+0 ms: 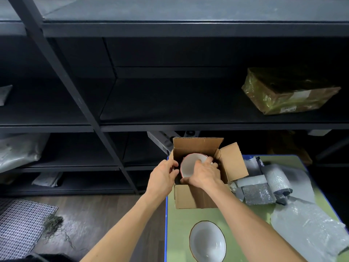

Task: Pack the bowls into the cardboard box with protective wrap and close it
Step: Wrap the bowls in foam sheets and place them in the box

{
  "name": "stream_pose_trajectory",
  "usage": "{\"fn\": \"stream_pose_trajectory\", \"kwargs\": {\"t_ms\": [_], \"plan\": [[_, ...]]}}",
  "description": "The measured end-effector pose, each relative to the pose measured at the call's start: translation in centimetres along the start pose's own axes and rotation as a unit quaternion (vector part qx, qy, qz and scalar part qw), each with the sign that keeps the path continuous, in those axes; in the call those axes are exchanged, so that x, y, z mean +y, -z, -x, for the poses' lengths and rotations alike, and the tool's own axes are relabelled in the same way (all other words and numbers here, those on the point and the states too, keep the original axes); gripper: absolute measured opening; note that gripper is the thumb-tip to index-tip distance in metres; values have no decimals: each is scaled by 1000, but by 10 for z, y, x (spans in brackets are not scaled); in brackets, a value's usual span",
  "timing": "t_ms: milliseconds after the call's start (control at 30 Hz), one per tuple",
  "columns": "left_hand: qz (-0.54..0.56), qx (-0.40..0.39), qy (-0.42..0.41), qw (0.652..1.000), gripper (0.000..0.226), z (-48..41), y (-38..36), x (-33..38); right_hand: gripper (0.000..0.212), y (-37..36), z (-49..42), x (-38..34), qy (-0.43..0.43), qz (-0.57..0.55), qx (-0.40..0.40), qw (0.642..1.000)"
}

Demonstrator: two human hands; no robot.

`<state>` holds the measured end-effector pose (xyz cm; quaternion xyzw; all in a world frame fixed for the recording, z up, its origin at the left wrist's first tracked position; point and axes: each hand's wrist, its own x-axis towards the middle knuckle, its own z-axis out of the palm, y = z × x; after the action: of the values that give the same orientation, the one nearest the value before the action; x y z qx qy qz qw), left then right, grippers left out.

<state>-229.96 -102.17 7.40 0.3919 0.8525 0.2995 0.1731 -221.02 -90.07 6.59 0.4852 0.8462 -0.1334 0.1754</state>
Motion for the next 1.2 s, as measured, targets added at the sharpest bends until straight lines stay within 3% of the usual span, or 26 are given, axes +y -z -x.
{"fn": "stream_pose_trajectory", "kwargs": {"t_ms": [167, 433, 633, 833, 967, 1200], "plan": [[-41, -14, -4, 999, 29, 7, 3, 0, 99, 0, 4, 3, 13, -19, -8, 1000], [-57, 32, -66, 996, 24, 30, -2, 12, 45, -10, 50, 52, 143, -102, 133, 975], [-27, 37, -142, 989, 11, 53, -32, 30, 22, -17, 89, 107, 210, -240, 131, 939], [-16, 22, -185, 982, 11, 67, -64, 55, 17, -24, 100, 153, 176, -303, 122, 929], [32, -22, -198, 979, 13, 80, -88, 79, 18, -34, 105, 187, 131, -335, 103, 927], [-3, -109, -242, 964, 23, 99, -150, 114, 20, -57, 120, 253, 31, -357, 50, 932]]}}
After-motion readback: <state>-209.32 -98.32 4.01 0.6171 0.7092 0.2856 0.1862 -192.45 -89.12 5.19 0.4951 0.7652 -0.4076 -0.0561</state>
